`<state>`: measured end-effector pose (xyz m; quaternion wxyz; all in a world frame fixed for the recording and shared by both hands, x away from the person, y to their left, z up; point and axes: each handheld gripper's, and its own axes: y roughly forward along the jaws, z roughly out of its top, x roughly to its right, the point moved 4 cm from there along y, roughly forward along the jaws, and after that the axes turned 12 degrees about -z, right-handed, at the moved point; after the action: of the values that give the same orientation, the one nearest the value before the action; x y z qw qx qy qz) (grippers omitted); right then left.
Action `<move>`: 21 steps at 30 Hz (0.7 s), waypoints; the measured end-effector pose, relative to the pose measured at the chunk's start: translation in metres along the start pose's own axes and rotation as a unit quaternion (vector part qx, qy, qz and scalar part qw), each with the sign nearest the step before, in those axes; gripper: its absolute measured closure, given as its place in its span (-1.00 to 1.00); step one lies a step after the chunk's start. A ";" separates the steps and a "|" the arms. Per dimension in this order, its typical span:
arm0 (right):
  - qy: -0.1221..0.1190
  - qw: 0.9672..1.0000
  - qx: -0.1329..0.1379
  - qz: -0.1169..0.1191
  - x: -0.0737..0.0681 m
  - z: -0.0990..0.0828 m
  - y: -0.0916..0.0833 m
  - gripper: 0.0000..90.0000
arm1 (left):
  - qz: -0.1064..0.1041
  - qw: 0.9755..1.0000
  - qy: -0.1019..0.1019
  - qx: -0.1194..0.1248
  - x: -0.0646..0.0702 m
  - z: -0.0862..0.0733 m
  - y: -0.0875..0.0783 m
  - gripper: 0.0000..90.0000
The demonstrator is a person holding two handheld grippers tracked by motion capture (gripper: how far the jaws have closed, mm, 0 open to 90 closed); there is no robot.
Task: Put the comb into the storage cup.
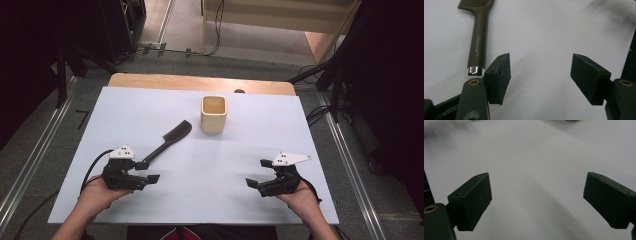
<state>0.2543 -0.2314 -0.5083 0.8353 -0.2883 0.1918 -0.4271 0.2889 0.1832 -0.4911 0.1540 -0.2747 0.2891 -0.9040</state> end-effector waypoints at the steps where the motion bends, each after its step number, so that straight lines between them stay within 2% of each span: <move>1: 0.000 1.000 0.000 0.000 0.000 0.000 0.000 -0.85 | 0.001 1.000 0.001 0.004 0.000 0.001 -0.001 -0.31; 4: -0.001 1.000 0.000 0.000 0.000 0.000 0.000 -0.85 | -0.006 1.000 0.004 0.011 0.000 0.003 -0.003 -0.35; 5: -0.001 1.000 -0.001 0.000 0.000 0.000 0.000 -0.85 | -0.012 1.000 0.005 0.014 0.000 0.005 -0.004 -0.52; 6: -0.001 1.000 -0.001 0.000 0.000 0.000 0.000 -0.85 | -0.017 1.000 0.004 0.016 -0.001 0.006 -0.005 -0.52; 8: -0.003 1.000 -0.001 0.001 0.000 0.000 0.000 -0.85 | -0.015 1.000 -0.002 0.020 -0.002 0.009 -0.006 -0.53; 9: -0.003 1.000 -0.001 0.000 0.000 0.000 0.001 -0.85 | -0.004 1.000 -0.005 0.021 -0.005 0.010 -0.008 -0.53; 11: -0.003 1.000 -0.001 0.000 0.000 0.000 0.001 -0.85 | -0.005 1.000 -0.007 0.025 -0.005 0.011 -0.009 -0.53; 15: -0.003 1.000 -0.002 0.000 0.000 0.000 0.001 -0.85 | -0.001 1.000 -0.005 0.024 -0.009 0.013 -0.014 -0.53; 16: -0.003 1.000 -0.002 0.000 0.000 0.000 0.001 -0.85 | 0.011 1.000 -0.008 0.020 -0.012 0.014 -0.017 -0.53; 21: -0.002 1.000 -0.002 0.000 0.000 0.000 0.001 -0.85 | 0.018 1.000 -0.017 0.016 -0.019 0.015 -0.019 -0.47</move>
<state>0.2548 -0.2310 -0.5089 0.8352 -0.2910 0.1906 -0.4259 0.3101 0.1997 -0.4774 0.1794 -0.2826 0.2767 -0.9008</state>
